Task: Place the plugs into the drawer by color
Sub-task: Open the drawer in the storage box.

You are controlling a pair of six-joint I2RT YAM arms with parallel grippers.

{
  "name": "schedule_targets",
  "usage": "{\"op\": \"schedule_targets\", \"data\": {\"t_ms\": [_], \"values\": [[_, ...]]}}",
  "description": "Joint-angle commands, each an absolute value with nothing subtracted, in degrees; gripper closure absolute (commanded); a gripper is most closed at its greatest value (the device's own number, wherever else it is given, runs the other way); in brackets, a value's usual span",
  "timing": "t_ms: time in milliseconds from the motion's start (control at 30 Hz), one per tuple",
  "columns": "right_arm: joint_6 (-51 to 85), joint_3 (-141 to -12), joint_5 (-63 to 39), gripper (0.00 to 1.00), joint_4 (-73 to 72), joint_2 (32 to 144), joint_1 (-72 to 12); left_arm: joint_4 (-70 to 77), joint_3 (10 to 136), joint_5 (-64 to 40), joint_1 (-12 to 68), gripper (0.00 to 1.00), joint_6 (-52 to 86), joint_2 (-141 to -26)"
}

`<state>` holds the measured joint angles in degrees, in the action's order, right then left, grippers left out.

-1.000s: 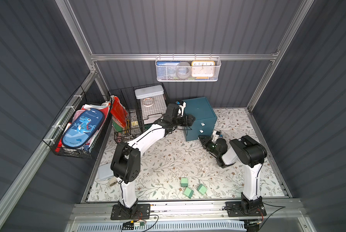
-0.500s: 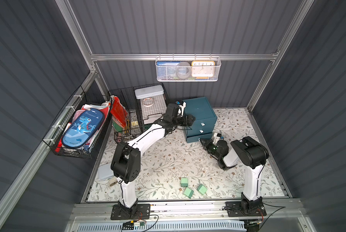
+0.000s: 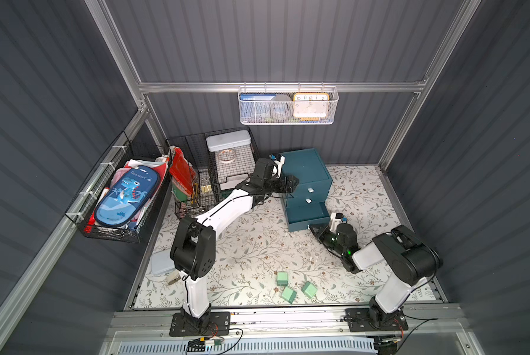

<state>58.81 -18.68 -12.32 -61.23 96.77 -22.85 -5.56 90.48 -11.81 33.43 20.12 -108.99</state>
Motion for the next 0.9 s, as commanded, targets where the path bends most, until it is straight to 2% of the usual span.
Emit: {"op": "schedule_targets", "data": {"t_ms": [0,700,867], "values": [[54.22,-18.29,-11.51,1.00,-50.15,92.70,-24.98,-14.15,87.98,-11.73,33.75,0.20,18.21,-112.13],[50.92,-15.21,-9.23,1.00,-38.99,83.64,-27.18,-13.45,87.80,-11.51,33.67,0.20,18.56,-111.85],[48.32,-16.08,-9.84,0.70,-32.24,77.91,-27.19,-13.10,87.72,-11.16,33.75,0.20,18.65,-111.65]]}}
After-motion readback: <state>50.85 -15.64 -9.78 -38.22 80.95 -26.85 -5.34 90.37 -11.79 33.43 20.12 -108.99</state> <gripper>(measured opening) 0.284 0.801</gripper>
